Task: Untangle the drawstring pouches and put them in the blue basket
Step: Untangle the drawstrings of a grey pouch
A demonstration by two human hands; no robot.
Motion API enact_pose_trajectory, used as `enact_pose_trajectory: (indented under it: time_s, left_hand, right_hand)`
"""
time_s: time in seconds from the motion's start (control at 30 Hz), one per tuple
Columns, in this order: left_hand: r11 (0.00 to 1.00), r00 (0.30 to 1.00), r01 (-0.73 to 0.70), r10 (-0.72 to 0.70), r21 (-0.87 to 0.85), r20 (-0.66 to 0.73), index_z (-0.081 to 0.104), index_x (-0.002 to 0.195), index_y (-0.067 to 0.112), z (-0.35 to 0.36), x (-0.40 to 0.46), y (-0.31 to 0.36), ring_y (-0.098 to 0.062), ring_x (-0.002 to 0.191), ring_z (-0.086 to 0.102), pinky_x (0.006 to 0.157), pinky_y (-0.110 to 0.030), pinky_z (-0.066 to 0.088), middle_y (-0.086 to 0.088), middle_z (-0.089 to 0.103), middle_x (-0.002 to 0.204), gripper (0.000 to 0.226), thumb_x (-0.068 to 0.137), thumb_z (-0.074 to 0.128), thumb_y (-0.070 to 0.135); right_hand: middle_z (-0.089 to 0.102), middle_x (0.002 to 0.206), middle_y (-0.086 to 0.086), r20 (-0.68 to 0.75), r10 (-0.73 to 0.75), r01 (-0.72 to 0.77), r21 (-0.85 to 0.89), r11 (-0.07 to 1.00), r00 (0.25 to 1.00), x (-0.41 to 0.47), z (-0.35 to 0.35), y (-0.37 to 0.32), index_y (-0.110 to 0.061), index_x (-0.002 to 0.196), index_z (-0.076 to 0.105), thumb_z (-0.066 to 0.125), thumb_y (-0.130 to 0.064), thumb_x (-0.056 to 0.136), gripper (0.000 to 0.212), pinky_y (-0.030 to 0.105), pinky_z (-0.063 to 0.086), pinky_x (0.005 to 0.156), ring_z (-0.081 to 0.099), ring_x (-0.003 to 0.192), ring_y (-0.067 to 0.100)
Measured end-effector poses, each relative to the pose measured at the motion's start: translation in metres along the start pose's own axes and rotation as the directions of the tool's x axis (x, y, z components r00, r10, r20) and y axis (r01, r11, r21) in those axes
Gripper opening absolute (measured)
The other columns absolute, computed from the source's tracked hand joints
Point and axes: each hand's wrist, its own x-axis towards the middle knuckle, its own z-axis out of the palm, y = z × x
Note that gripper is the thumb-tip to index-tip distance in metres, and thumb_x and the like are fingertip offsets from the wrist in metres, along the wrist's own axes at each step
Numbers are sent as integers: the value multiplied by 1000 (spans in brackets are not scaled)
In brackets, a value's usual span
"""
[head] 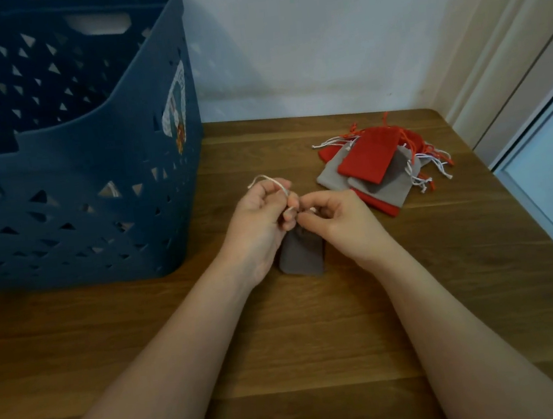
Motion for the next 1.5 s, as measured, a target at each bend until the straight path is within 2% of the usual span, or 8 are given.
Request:
enact_pose_trajectory:
  time_s: [0.1, 0.2, 0.47, 0.73, 0.9, 1.07, 1.23, 1.5]
  left_hand:
    - [999, 1000, -27, 27, 21, 0, 57, 103, 13, 1, -2, 0, -5, 53, 46, 50, -17, 40, 1, 64, 73, 19, 98, 40, 7]
    - [998, 1000, 6, -6, 70, -14, 59, 106, 17, 5, -6, -3, -4, 55, 46, 55, -18, 41, -1, 64, 88, 20, 97, 43, 9]
    - [861, 996, -75, 86, 504, 0, 69, 86, 20, 6, -8, -14, -4, 60, 50, 67, -23, 46, 7, 57, 63, 15, 91, 58, 27]
    - [982, 994, 113, -111, 153, -22, 57, 76, 13, 8, -2, -11, -10, 60, 47, 61, -24, 40, -2, 53, 72, 26, 98, 44, 19]
    - [771, 996, 2, 54, 637, -67, 58, 77, 18, 6, 0, -12, -10, 63, 48, 60, -23, 38, 2, 50, 67, 29, 98, 42, 27]
    - [422, 954, -243, 268, 874, 136, 61, 94, 19, 2, 0, -11, -7, 80, 51, 67, -19, 41, 5, 52, 87, 24, 99, 38, 27]
    - [294, 912, -401, 216, 868, 348, 58, 99, 14, 1, -3, -11, -15, 86, 57, 80, -41, 50, -3, 60, 96, 21, 97, 38, 20]
    - [363, 905, -426, 185, 829, 384, 59, 82, 19, -6, -2, -10, -8, 74, 55, 66, -29, 45, 3, 58, 81, 22, 97, 42, 23]
  right_hand:
    - [65, 68, -6, -47, -29, 25, -97, 995, 998, 2, 0, 5, -21, 77, 68, 64, -7, 85, 17, 23, 44, 62, 57, 62, 4]
    - [58, 62, -9, -136, 19, -10, 64, 998, 991, 2, 0, 1, -13, 76, 66, 58, -10, 90, 16, 15, 40, 56, 52, 55, -2]
    - [54, 58, -8, -160, 98, -45, 303, 952, 982, -2, -2, -5, -18, 88, 68, 52, -14, 94, 18, 20, 45, 58, 47, 55, 6]
    - [58, 67, -5, -311, 198, -48, 430, 902, 930, 4, -3, -2, -18, 88, 68, 50, -7, 94, 22, 21, 43, 62, 53, 62, 5]
    - [68, 80, -11, -363, -107, 128, 34, 991, 925, -1, -5, -5, -21, 97, 69, 57, -6, 90, 21, 13, 47, 78, 63, 83, -2]
    - [69, 84, -11, -272, -209, 229, 43, 972, 939, -3, -3, -7, -23, 100, 66, 55, -1, 90, 27, 14, 48, 71, 63, 76, -2]
    - [70, 89, -12, -192, -220, 242, 103, 965, 957, -3, 1, -7, -25, 100, 65, 52, 1, 91, 30, 15, 49, 74, 66, 85, 0]
    - [67, 103, -4, -95, -227, 242, 195, 951, 969, -1, -5, -6, -30, 119, 53, 52, 1, 91, 42, 20, 50, 73, 63, 80, 3]
